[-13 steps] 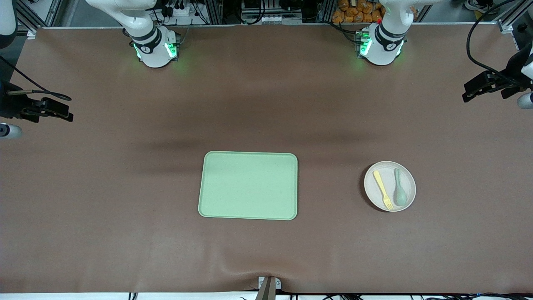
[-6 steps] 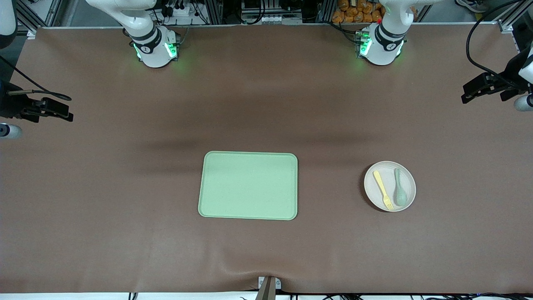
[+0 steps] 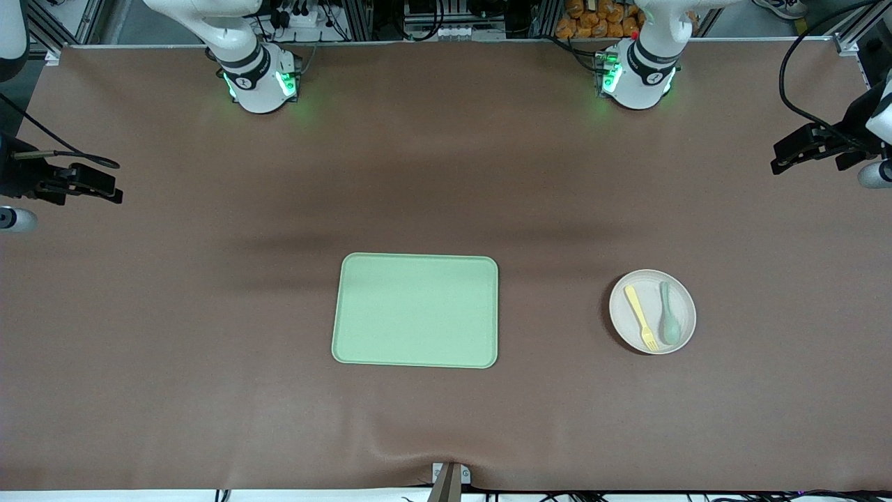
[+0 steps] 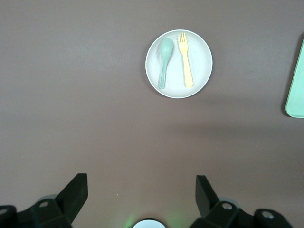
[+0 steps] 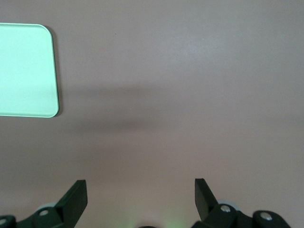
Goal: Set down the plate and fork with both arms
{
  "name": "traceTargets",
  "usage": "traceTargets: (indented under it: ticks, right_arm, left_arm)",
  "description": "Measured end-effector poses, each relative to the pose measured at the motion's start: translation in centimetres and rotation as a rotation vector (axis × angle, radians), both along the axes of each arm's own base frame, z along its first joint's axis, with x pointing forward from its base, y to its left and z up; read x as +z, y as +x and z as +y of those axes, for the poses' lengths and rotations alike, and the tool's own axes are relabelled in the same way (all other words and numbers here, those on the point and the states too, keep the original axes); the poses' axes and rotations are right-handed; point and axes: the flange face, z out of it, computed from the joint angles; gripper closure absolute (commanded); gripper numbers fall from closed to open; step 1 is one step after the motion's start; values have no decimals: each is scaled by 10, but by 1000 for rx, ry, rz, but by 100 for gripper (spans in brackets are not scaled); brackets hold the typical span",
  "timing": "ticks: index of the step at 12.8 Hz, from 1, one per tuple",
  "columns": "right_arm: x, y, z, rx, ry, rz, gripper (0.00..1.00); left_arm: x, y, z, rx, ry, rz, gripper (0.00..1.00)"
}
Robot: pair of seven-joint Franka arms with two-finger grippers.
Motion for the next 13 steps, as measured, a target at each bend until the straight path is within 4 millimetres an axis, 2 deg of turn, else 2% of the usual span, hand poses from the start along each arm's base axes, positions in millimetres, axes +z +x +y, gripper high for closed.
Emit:
traceTargets:
  ticks: [10,13]
  right_arm:
    - [-1,0,0,0,0,3,0]
    - [-1,0,0,1,0,3,0]
  left_arm:
    - [-17,6,0,-1,-1,4,0]
    - [-33,12,0,-2,-1,-20,0]
